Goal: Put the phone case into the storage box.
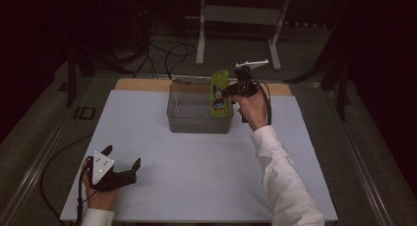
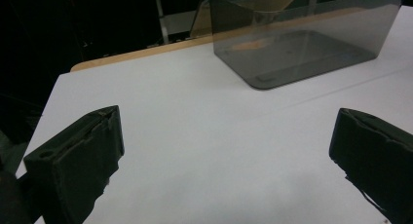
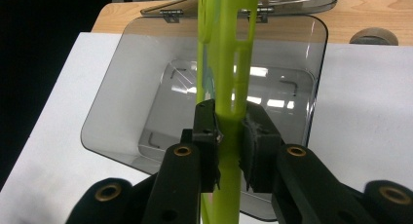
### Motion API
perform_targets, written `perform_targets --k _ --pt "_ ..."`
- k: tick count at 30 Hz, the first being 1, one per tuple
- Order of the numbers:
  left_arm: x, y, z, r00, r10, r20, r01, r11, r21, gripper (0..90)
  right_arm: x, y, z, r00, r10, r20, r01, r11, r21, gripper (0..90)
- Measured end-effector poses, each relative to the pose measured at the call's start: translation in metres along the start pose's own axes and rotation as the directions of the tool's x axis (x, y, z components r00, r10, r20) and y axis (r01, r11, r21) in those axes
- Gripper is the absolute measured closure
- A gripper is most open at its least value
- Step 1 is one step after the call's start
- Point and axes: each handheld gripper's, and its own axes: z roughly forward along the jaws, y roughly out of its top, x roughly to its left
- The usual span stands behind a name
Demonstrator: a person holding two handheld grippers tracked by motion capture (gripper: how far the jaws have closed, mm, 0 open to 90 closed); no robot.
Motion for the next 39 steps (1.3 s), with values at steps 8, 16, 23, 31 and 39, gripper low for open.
perform_targets --k 8,16,23,31,39 --pt "0.000 0.000 0.000 1.0000 0.000 0.001 0.000 1.0000 0.000 0.0 -0.002 0.001 0.006 0.9998 0.007 0.019 -0.007 1.000 0.012 78.5" --pt "0.000 0.000 0.000 1.0000 -0.001 -0.001 0.001 1.0000 0.000 0.0 -0.006 0.001 0.010 0.9995 0.024 0.022 -0.024 1.000 0.017 78.5" --pt "0.000 0.000 0.000 1.0000 -0.001 -0.001 0.001 1.0000 -0.001 0.0 -0.007 0.001 0.014 0.9992 0.033 0.021 -0.034 0.999 0.024 78.3" --pt "0.000 0.000 0.000 1.0000 0.000 -0.002 0.000 1.0000 -0.001 0.0 -0.006 0.001 0.018 0.9990 0.025 0.037 -0.026 0.999 0.029 78.3" --pt "0.000 0.000 0.000 1.0000 -0.001 -0.002 0.001 1.0000 -0.002 0.0 -0.007 0.001 0.021 0.9979 0.034 0.056 -0.036 0.999 0.039 78.3"
